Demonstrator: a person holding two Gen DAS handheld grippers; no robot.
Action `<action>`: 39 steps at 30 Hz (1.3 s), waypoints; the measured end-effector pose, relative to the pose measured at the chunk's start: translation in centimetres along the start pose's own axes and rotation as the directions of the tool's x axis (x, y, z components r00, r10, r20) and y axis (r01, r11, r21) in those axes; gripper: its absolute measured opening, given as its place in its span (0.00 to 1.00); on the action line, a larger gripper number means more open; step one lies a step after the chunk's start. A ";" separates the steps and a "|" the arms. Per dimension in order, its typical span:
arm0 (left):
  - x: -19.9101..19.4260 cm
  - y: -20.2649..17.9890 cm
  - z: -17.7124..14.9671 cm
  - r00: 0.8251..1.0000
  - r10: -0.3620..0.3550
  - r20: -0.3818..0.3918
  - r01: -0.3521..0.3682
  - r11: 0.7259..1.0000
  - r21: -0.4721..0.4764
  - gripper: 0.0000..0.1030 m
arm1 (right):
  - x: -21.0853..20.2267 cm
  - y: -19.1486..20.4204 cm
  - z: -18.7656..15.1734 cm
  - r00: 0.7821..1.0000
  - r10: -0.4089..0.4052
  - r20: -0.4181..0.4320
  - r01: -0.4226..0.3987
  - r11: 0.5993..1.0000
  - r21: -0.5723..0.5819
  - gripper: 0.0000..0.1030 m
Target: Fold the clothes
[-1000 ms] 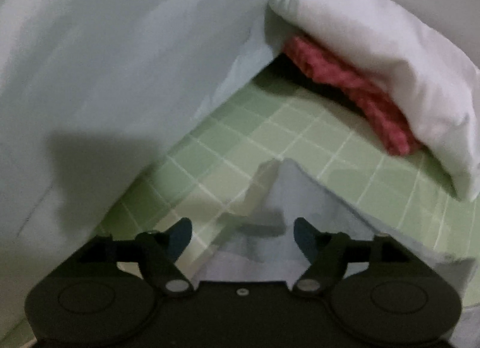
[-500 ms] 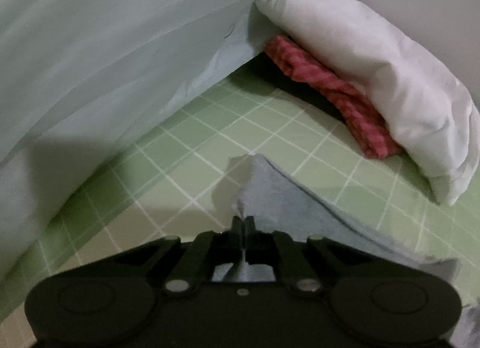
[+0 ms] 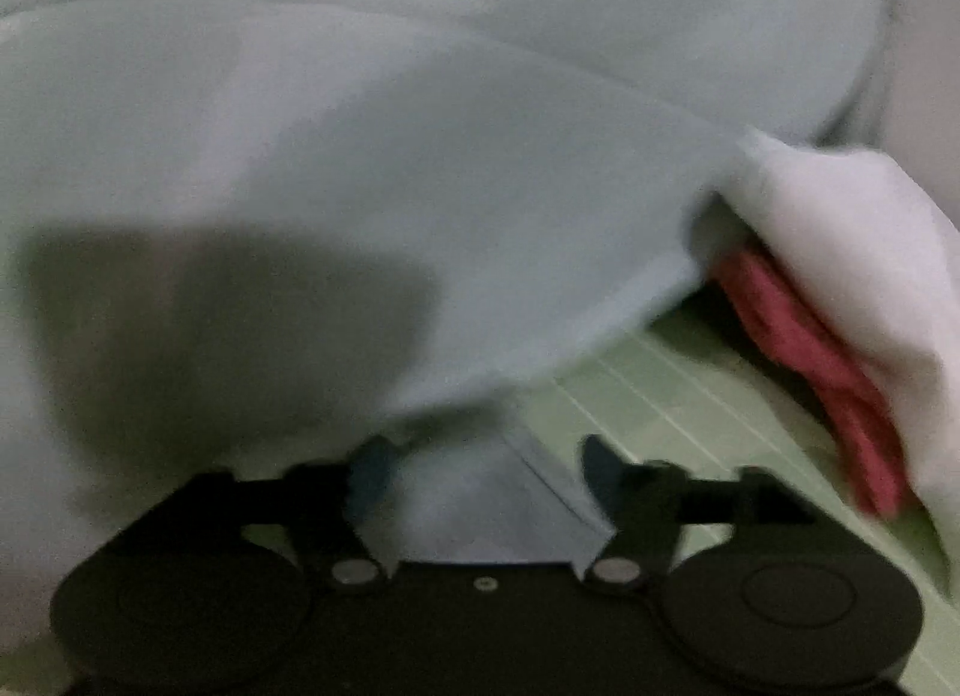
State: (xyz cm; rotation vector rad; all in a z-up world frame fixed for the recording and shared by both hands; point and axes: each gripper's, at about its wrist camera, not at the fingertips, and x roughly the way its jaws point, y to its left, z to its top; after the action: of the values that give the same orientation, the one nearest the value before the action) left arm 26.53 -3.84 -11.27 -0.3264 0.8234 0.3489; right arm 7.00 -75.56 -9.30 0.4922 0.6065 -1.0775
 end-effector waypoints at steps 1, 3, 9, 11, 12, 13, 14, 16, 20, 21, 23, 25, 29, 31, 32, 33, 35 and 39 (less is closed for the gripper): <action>-0.2 -0.2 -0.2 1.000 -0.001 -0.006 0.002 1.000 0.020 0.82 | -0.2 -1.2 -0.9 1.000 -0.019 -0.025 0.019 0.999 0.026 0.76; -0.7 -0.7 -0.6 1.000 -0.008 -0.018 0.009 0.999 0.047 0.82 | -0.6 -3.5 -2.9 0.995 -0.079 -0.065 0.083 0.995 0.061 0.76; -2.1 -2.3 -1.9 0.999 -0.029 -0.043 0.034 0.993 0.113 0.84 | -0.4 -7.7 -6.7 0.969 -0.192 -0.155 0.209 0.973 0.098 0.78; -2.6 -2.9 -2.3 0.998 -0.036 -0.051 0.042 0.990 0.135 0.84 | -0.4 -8.0 -7.0 0.970 -0.192 -0.149 0.209 0.972 0.108 0.79; -2.8 -3.1 -2.5 0.998 -0.039 -0.056 0.047 0.988 0.145 0.84 | -0.3 -8.0 -7.0 0.971 -0.191 -0.147 0.207 0.972 0.106 0.79; -3.0 -3.4 -2.7 0.997 -0.042 -0.060 0.051 0.986 0.156 0.84 | -0.3 -7.9 -6.9 0.972 -0.185 -0.144 0.201 0.974 0.104 0.78; -3.3 -3.7 -2.9 0.997 -0.045 -0.065 0.055 0.984 0.167 0.84 | -0.3 -8.1 -6.9 0.975 -0.173 -0.139 0.188 0.977 0.102 0.77; -3.7 -4.2 -3.3 0.996 -0.051 -0.073 0.064 0.980 0.188 0.84 | -0.3 -8.2 -6.8 0.981 -0.150 -0.119 0.160 0.984 0.077 0.47; -5.9 -5.8 -5.1 0.992 -0.091 -0.087 0.111 0.961 0.252 0.84 | -0.4 -9.2 -6.3 0.988 -0.125 -0.088 0.128 0.991 0.026 0.02; -6.5 -6.2 -5.6 0.991 -0.102 -0.091 0.122 0.955 0.269 0.84 | -0.3 -10.0 -6.1 0.987 -0.138 -0.082 0.141 0.989 0.040 0.02; -7.9 -6.9 -6.6 0.987 -0.129 -0.095 0.152 0.943 0.295 0.84 | -0.3 -12.3 -5.7 0.987 -0.138 -0.086 0.147 0.984 0.104 0.03; -9.7 -7.3 -7.5 0.982 -0.163 -0.092 0.185 0.931 0.314 0.84 | -1.2 -14.5 -5.6 0.989 -0.107 -0.100 0.123 0.978 0.166 0.17; -13.2 -7.4 -9.3 0.970 -0.224 -0.089 0.241 0.913 0.330 0.85 | -6.8 -17.8 -6.7 0.997 -0.081 -0.008 0.082 0.987 0.137 0.69; -14.7 -7.1 -10.5 0.965 -0.245 -0.092 0.262 0.904 0.337 0.85 | -9.4 -20.2 -8.2 0.999 -0.038 -0.011 0.039 0.989 0.143 0.73; -15.4 -6.9 -11.2 0.963 -0.252 -0.093 0.268 0.902 0.339 0.85 | -10.6 -21.3 -9.0 1.000 -0.021 -0.015 0.023 0.989 0.145 0.73; -16.0 -6.7 -11.9 0.962 -0.257 -0.097 0.275 0.900 0.338 0.85 | -11.4 -22.3 -10.0 0.999 -0.023 -0.030 0.027 0.989 0.144 0.73; -17.1 -6.1 -13.4 0.958 -0.263 -0.115 0.286 0.900 0.328 0.85 | -12.9 -24.3 -11.9 0.998 -0.026 -0.061 0.035 0.989 0.141 0.73; -19.2 -5.0 -16.4 0.954 -0.266 -0.141 0.298 0.892 0.340 0.85 | -15.2 -27.6 -14.5 0.995 -0.023 -0.102 0.040 0.984 0.174 0.73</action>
State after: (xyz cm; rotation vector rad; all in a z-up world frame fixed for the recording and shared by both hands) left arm 5.93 -18.42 -6.43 -0.1165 0.8965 -0.0931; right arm -26.55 -67.19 -11.89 0.6951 0.6108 -1.1472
